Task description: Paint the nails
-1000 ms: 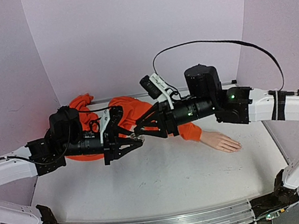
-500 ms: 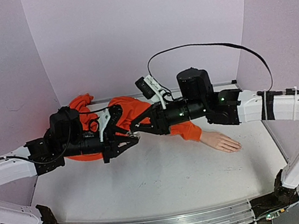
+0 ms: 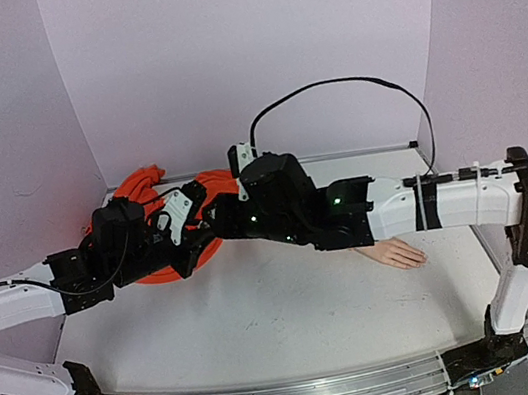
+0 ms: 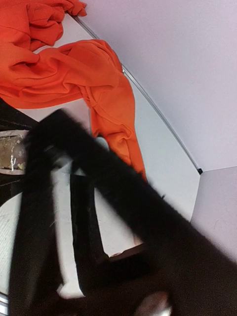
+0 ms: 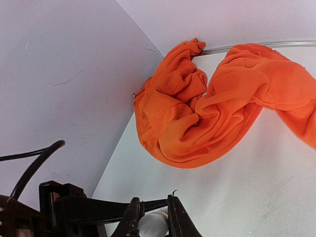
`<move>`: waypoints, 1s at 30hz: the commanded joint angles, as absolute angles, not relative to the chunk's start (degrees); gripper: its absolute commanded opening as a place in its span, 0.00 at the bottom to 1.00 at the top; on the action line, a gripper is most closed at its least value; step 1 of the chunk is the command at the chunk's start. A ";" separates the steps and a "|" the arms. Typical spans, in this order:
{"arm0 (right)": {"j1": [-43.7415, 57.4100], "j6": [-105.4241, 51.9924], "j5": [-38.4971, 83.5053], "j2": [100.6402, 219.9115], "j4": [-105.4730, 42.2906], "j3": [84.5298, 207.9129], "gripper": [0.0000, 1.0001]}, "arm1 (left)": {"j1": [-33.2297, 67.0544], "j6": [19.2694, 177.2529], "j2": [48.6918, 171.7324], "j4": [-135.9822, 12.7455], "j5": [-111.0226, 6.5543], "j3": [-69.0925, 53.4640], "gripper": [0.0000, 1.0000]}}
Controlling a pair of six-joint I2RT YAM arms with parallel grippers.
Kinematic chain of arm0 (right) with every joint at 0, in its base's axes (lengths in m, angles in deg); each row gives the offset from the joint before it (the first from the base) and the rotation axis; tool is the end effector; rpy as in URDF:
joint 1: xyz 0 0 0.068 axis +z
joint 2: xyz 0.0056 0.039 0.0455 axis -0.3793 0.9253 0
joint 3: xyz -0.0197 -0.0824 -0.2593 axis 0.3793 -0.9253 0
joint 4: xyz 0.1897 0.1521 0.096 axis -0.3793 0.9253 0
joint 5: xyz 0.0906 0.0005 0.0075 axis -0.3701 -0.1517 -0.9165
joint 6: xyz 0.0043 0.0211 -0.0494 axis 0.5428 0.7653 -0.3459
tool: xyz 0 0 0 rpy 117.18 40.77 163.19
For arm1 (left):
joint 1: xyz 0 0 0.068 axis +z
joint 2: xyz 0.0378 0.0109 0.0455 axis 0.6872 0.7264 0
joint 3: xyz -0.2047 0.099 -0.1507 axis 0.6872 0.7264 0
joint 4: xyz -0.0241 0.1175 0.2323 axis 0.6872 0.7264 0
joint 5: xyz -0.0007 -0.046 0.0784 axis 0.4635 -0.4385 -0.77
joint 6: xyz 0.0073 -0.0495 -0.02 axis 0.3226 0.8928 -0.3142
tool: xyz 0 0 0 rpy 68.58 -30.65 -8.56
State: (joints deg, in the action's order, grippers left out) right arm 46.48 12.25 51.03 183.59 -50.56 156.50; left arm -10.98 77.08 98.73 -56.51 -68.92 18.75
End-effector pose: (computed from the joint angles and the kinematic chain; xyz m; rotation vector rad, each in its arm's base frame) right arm 0.1726 0.4095 0.3483 -0.0323 1.7238 1.2548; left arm 0.1539 -0.2059 0.2909 0.9524 1.7100 -0.3757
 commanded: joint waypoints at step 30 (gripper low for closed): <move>34.09 -19.07 -10.62 163.27 -61.20 140.91 0.26 | -9.94 78.80 99.91 -66.93 -21.91 12.06 0.00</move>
State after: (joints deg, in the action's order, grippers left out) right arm 34.20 -18.77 -7.09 162.98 -57.60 138.66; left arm -10.24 78.08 100.34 -63.63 -24.86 15.47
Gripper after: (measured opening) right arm 0.301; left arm 0.225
